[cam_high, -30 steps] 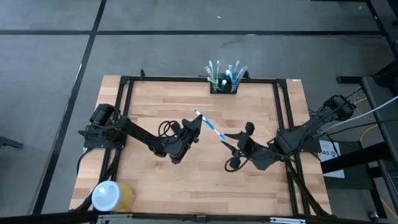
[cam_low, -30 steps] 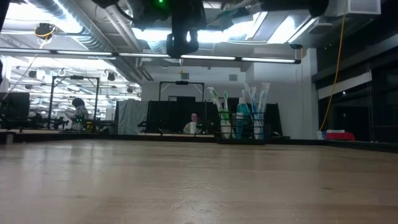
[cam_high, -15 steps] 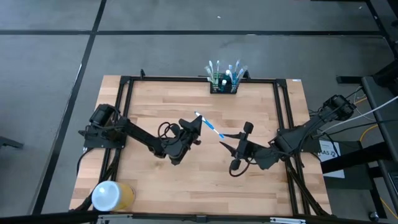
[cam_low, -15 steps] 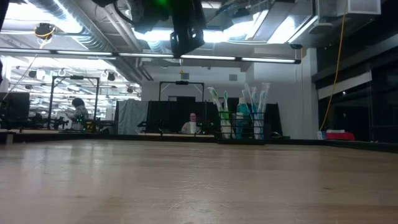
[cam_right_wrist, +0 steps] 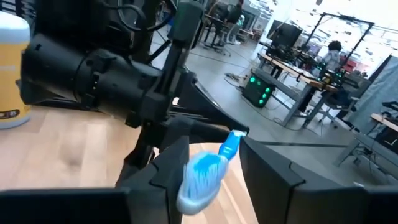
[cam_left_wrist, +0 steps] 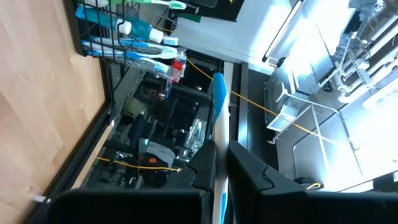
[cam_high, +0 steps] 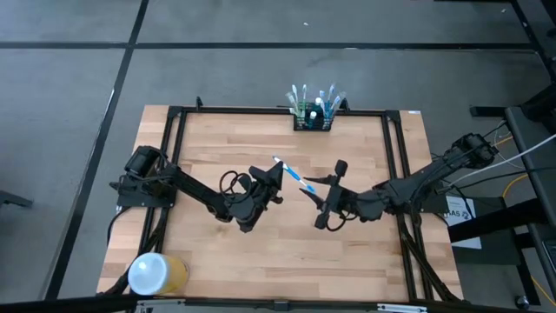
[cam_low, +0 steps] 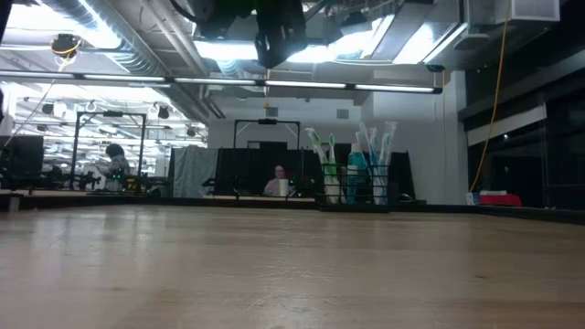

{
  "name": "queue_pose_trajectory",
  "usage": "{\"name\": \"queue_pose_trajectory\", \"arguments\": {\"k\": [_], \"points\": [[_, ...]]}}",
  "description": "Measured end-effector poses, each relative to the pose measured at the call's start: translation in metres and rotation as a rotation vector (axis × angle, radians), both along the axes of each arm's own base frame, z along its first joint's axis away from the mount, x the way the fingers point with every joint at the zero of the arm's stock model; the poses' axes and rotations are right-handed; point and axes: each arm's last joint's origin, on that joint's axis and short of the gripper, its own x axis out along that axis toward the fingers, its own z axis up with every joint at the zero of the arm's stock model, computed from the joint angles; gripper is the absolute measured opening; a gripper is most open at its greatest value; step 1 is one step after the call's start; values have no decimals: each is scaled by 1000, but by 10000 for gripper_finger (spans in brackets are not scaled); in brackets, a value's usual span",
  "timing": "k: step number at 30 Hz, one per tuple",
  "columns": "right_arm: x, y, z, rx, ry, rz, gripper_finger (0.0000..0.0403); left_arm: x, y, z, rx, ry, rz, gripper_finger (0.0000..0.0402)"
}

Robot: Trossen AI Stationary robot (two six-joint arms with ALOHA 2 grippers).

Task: Pick & Place toothbrushing station
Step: Put the blue toothbrush into the black organizer

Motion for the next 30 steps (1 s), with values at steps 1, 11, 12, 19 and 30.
{"name": "queue_pose_trajectory", "arguments": {"k": [1, 11, 12, 19, 30], "points": [[0, -1, 0, -1, 1, -4, 143, 0, 0, 0, 0, 0, 0, 17], [1, -2, 0, -2, 4, -8, 57, 0, 1, 0, -2, -6, -3, 17], [1, -2, 0, -5, 5, -10, 46, 0, 1, 0, -3, -6, 3, 17], [-1, -1, 3, 9, -19, -3, 43, 0, 1, 0, -5, -7, 9, 17], [-6, -1, 25, -8, 11, -34, 15, 0, -2, -19, 67, 200, 16, 89]]}}
